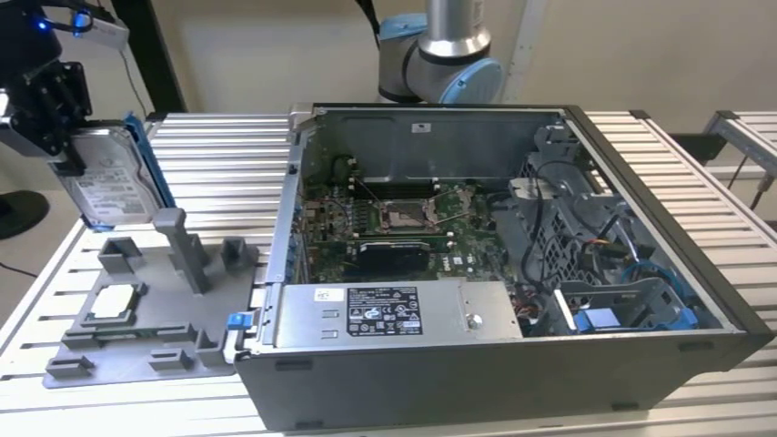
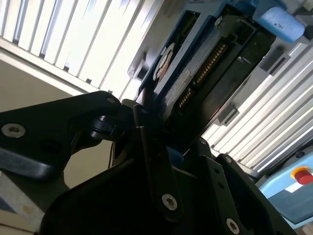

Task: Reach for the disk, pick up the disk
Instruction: 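Pick up the disk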

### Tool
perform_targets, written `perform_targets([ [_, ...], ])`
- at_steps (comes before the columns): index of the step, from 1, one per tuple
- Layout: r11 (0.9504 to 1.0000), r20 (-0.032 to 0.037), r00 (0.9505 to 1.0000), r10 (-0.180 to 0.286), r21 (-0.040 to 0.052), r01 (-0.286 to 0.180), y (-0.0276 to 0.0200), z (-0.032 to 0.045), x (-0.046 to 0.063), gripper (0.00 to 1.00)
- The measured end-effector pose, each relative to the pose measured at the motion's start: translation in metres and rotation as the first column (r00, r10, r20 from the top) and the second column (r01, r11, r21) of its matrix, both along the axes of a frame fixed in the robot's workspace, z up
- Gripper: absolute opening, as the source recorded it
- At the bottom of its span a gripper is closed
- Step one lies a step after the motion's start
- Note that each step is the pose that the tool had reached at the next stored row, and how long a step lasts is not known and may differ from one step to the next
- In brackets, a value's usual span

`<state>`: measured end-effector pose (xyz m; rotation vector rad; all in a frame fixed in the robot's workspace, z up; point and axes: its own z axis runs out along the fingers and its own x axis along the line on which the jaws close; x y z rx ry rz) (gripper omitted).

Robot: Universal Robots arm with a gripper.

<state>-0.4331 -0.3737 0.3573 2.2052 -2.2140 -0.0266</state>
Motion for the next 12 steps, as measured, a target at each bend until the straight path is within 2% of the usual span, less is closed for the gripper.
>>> perform_targets([
  [12,1.0,0.0,1.0,0.0,-0.0007,0.0,0.0,0.0157,0.0,0.0],
])
